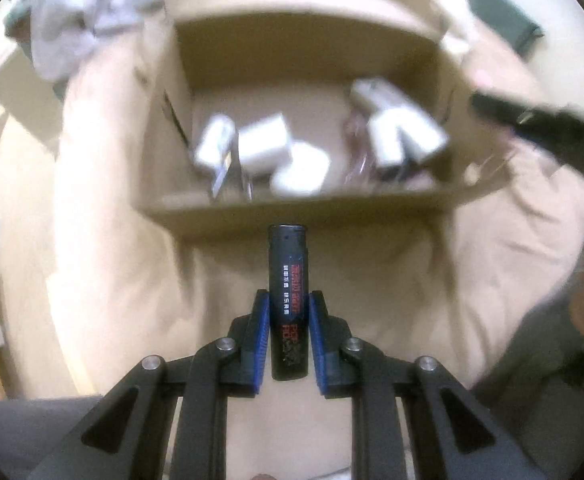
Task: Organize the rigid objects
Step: 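Lower both items into the box and open both tools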
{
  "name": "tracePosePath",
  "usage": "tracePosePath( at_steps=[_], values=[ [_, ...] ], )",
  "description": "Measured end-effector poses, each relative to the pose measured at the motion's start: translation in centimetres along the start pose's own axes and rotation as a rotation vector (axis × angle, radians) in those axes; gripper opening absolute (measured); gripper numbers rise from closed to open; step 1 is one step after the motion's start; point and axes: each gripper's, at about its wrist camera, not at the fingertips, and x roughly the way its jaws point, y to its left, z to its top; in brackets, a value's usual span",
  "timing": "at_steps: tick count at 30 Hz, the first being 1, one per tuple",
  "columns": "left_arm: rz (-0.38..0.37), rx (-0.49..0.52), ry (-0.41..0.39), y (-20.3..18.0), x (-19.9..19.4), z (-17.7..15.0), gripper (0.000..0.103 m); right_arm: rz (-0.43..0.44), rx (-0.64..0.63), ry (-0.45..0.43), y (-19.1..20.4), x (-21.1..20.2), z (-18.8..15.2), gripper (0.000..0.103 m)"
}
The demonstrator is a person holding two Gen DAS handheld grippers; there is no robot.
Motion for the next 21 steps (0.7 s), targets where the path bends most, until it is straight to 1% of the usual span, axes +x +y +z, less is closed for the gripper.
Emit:
tracePosePath(
  at_steps=[2, 3, 4, 6, 7, 10, 13, 17, 21],
  values=[
    [-0.008, 0.003, -0.043, -0.2, -1.7, 1.4, 0.017, -0.010, 0.000, -0.012, 0.0, 0.0, 0.0, 0.040],
    [-0.002, 0.011, -0.080, -0.2, -2.8, 2.0, 0.017, -0.017, 0.000, -0.023, 0.0, -0.1, 0.1, 0.040],
    [0.014, 0.022, -0.114, -0.2, -3.6, 2.6, 0.017, -0.022, 0.002, -0.035, 0.0, -0.3, 0.2, 0.040],
    [0.047, 0.042, -0.159, -0.3, -4.1, 4.0, 0.017, -0.019, 0.010, -0.049, -0.1, -0.3, 0.5, 0.040],
    [0.063, 0.049, -0.169, 0.1, -3.8, 5.1, 0.017, -0.019, 0.014, -0.051, -0.3, -0.2, 0.7, 0.040],
    [0.072, 0.025, -0.164, 0.8, -2.8, 8.0, 0.017, -0.029, 0.021, -0.041, -0.6, 0.5, 1.2, 0.040],
    [0.095, 0.024, -0.165, 0.4, -1.3, 10.1, 0.017, -0.039, 0.024, -0.013, -0.9, 1.5, 1.5, 0.040],
    [0.118, 0.033, -0.152, -0.2, 1.1, 11.7, 0.017, -0.046, 0.026, 0.037, -1.2, 2.9, 1.4, 0.040],
    [0.132, 0.042, -0.119, -0.6, 3.4, 12.5, 0.017, -0.045, 0.012, 0.076, -1.1, 3.8, 1.0, 0.040]
  ],
)
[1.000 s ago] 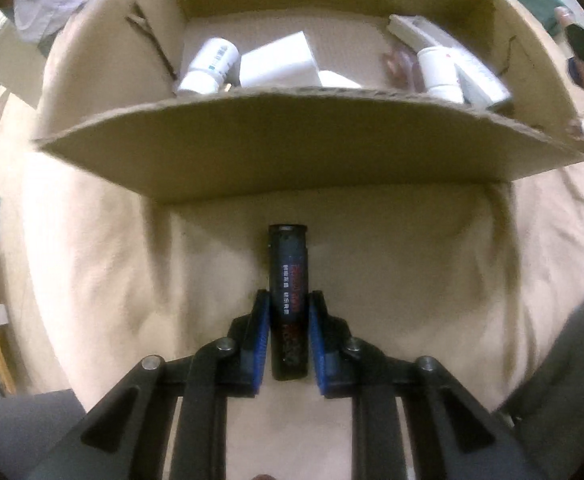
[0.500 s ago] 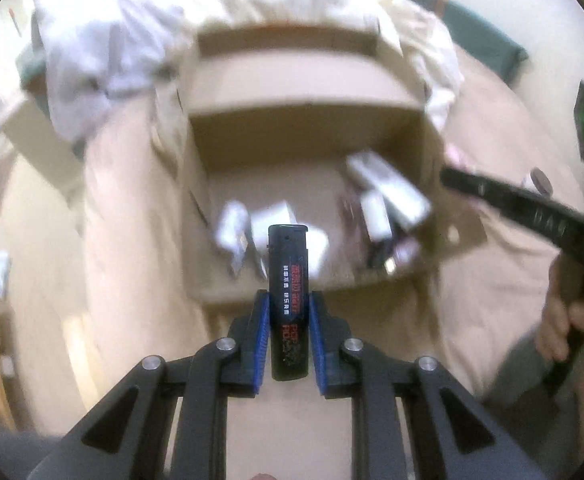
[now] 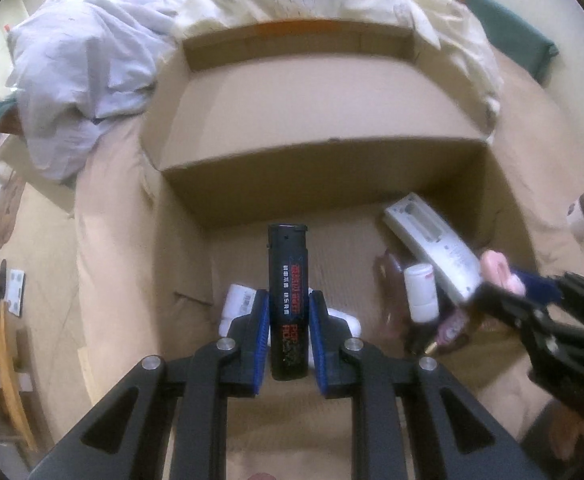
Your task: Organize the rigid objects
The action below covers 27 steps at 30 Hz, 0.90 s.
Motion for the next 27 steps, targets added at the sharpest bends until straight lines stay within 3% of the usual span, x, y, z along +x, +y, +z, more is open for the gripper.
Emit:
tracePosePath(
  at_steps=[11, 12, 14, 15, 16, 17, 18, 19, 21, 22, 27],
  values=[
    [0.029, -0.008, 0.069, -0.5, 3.8, -0.1, 0.017, 0.012, 0.034, 0.047, -0.5, 1.3, 0.0, 0.040],
    [0.036, -0.011, 0.068, -0.5, 3.8, -0.1, 0.021, 0.011, 0.040, 0.043, -0.6, 1.3, 0.0, 0.040],
    [0.037, -0.025, 0.068, -0.3, 3.6, 0.0, 0.041, 0.006, 0.050, 0.035, -0.7, 1.2, 0.1, 0.045],
    [0.028, -0.041, 0.061, -0.2, 3.2, 0.1, 0.060, 0.013, 0.058, 0.023, -0.8, 0.9, 0.2, 0.050],
    [0.019, -0.053, 0.051, 0.0, 2.9, 0.2, 0.069, 0.020, 0.064, 0.005, -0.9, 0.6, 0.3, 0.064],
    [0.016, -0.060, 0.044, 0.1, 2.5, 0.2, 0.070, 0.028, 0.071, -0.022, -0.9, 0.1, 0.4, 0.075],
    [0.014, -0.066, 0.039, 0.2, 2.1, 0.2, 0.073, 0.037, 0.077, -0.048, -0.9, -0.4, 0.5, 0.078],
    [0.002, -0.076, 0.031, 0.3, 1.6, 0.3, 0.083, 0.046, 0.084, -0.070, -1.0, -0.9, 0.6, 0.081],
    [-0.010, -0.090, 0.019, 0.5, 0.9, 0.2, 0.098, 0.053, 0.102, -0.096, -1.3, -1.5, 0.8, 0.097],
    [-0.012, -0.099, 0.005, 0.7, 0.3, 0.2, 0.100, 0.056, 0.114, -0.114, -1.4, -1.9, 0.8, 0.103],
    [-0.010, -0.142, -0.038, 2.0, -2.1, 0.0, 0.102, 0.043, 0.121, -0.196, -1.4, -3.6, 1.0, 0.103]
  ],
)
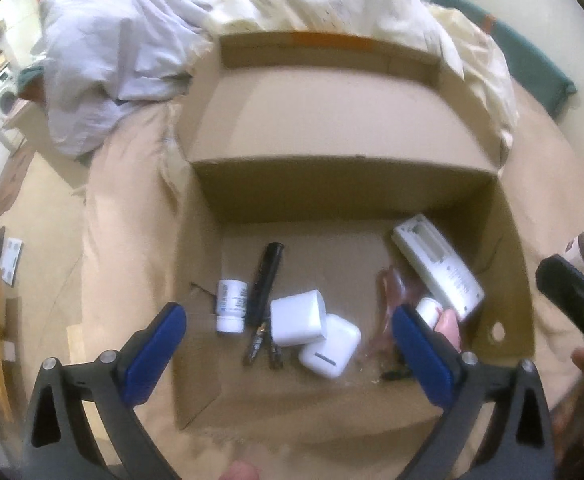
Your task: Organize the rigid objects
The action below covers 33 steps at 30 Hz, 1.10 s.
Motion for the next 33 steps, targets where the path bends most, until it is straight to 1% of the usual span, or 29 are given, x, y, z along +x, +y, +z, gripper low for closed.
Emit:
tracePosePath(
  at_steps=[3, 5, 7, 11, 15, 17, 18, 19, 21, 22, 28, 31, 33],
  values=[
    [-0.008, -0.030, -0.039, 1.1, -1.6, -0.2, 0.102, -0.017, -0.016, -0.020, 0.3, -0.2, 0.1, 0.103],
    [0.006, -0.036, -0.080, 1.7, -2.8, -0.4, 0.102, -0.031, -0.032, -0.025, 0.5, -0.3, 0.2, 0.103],
    [0.016, -0.036, -0.117, 2.3, -3.9, -0.9, 0.102, -0.063, -0.053, -0.041, 0.9, -0.6, 0.0, 0.103],
    [0.001, -0.035, -0.148, 3.1, -5.7, -2.1, 0.102, -0.082, -0.084, -0.057, 1.9, -2.3, -0.5, 0.103],
    [-0.011, -0.057, -0.169, 4.2, -7.5, -3.6, 0.102, -0.105, -0.107, -0.076, 2.8, -4.3, -1.2, 0.103],
    [0.035, -0.050, -0.174, 4.4, -8.2, -4.4, 0.102, -0.116, -0.117, -0.100, 3.1, -5.5, -1.8, 0.103],
    [0.080, -0.047, -0.175, 4.5, -8.4, -4.9, 0.102, -0.119, -0.125, -0.108, 3.2, -6.0, -2.1, 0.103],
    [0.145, -0.043, -0.187, 4.5, -8.8, -5.8, 0.102, -0.122, -0.131, -0.111, 3.3, -6.5, -2.5, 0.103],
    [0.189, -0.030, -0.209, 4.6, -9.2, -7.2, 0.102, -0.129, -0.138, -0.116, 3.5, -7.3, -3.3, 0.103],
    [0.188, -0.025, -0.212, 4.6, -9.3, -7.9, 0.102, -0.133, -0.140, -0.115, 3.6, -7.6, -3.8, 0.103],
    [0.059, -0.018, -0.183, 4.0, -9.6, -10.5, 0.102, -0.151, -0.130, -0.122, 3.9, -8.7, -6.3, 0.103],
    [0.060, -0.024, -0.183, 4.0, -9.1, -10.9, 0.102, -0.153, -0.125, -0.121, 3.9, -8.7, -7.4, 0.103],
    [0.058, -0.039, -0.176, 4.3, -8.7, -11.0, 0.102, -0.171, -0.140, -0.122, 3.9, -8.4, -8.1, 0.103]
  ],
)
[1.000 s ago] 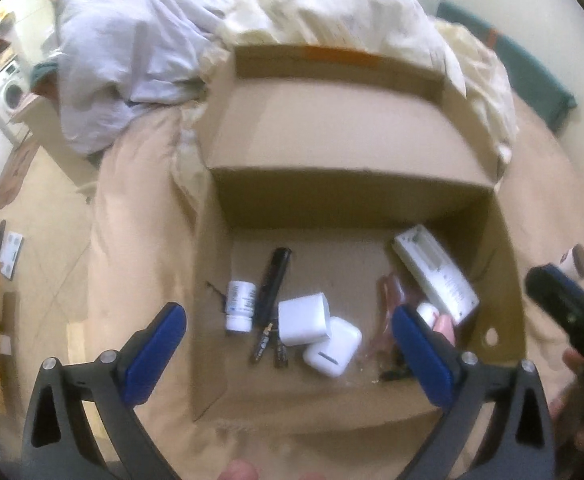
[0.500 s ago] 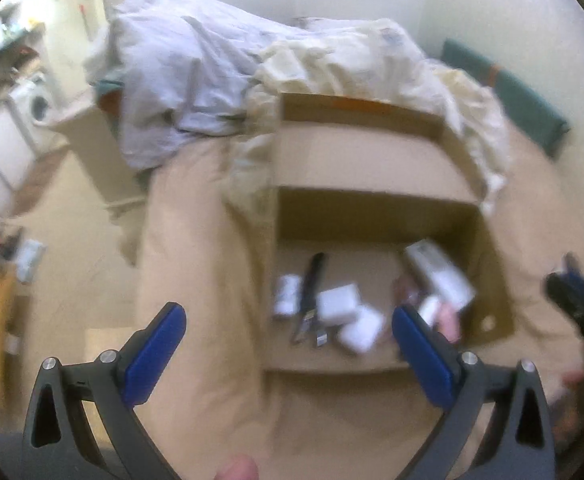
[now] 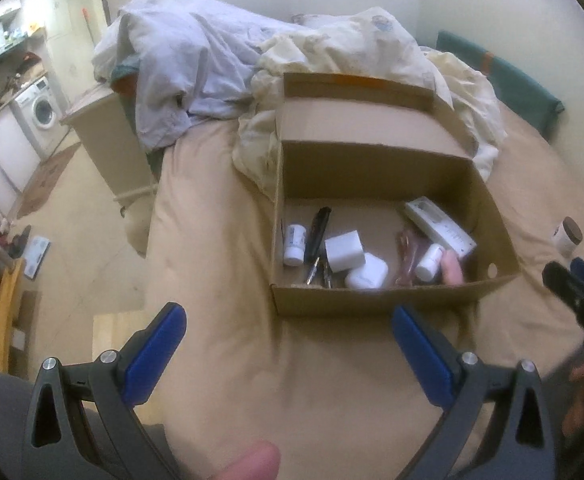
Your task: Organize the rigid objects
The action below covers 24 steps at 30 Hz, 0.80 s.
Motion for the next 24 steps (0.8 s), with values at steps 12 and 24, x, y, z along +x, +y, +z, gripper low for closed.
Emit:
tracePosePath(
  at_steps=[12, 24],
  values=[
    [-0.003, -0.084, 0.011, 1.2, 0.8, 0.7, 0.102, -0.029, -0.007, 0.039, 0.5, 2.2, -0.8, 0.103],
    [0.004, -0.025, 0.038, -0.2, 1.4, 0.1, 0.102, -0.030, -0.008, 0.059, 0.5, 2.6, -0.7, 0.103]
  ],
)
